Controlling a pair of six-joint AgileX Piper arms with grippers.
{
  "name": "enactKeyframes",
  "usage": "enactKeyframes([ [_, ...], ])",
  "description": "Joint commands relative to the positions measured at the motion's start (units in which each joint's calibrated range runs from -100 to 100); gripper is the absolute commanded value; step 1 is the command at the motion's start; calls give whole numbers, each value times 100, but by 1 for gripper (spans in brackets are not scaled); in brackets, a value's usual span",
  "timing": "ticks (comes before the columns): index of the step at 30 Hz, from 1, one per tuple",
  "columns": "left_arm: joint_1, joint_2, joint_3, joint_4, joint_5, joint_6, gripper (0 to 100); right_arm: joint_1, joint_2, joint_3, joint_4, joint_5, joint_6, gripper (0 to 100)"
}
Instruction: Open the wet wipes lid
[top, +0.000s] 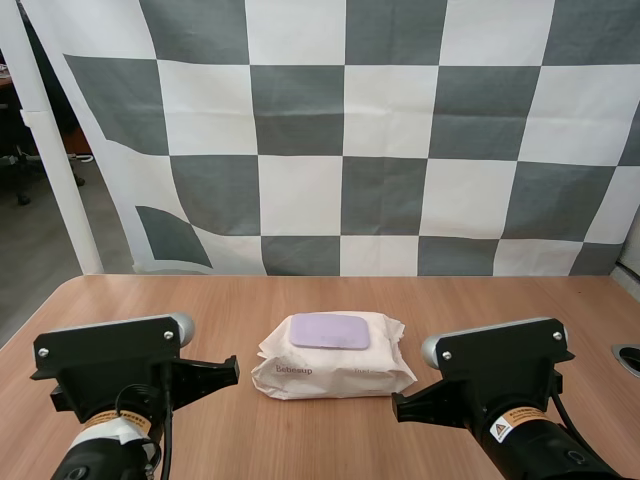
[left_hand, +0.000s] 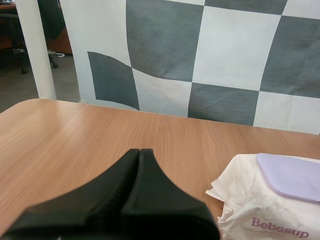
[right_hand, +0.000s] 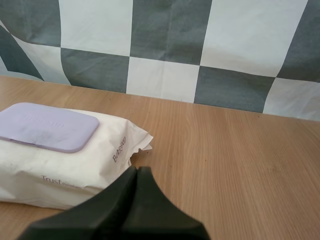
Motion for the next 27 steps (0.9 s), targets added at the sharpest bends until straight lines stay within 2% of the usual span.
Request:
enactKeyframes([
  [1,-397,0,0,1,182,39,0,176,0,0,80,22,4,0],
  [27,-397,0,0,1,148,39,0,176,0,0,92,2,4,0],
])
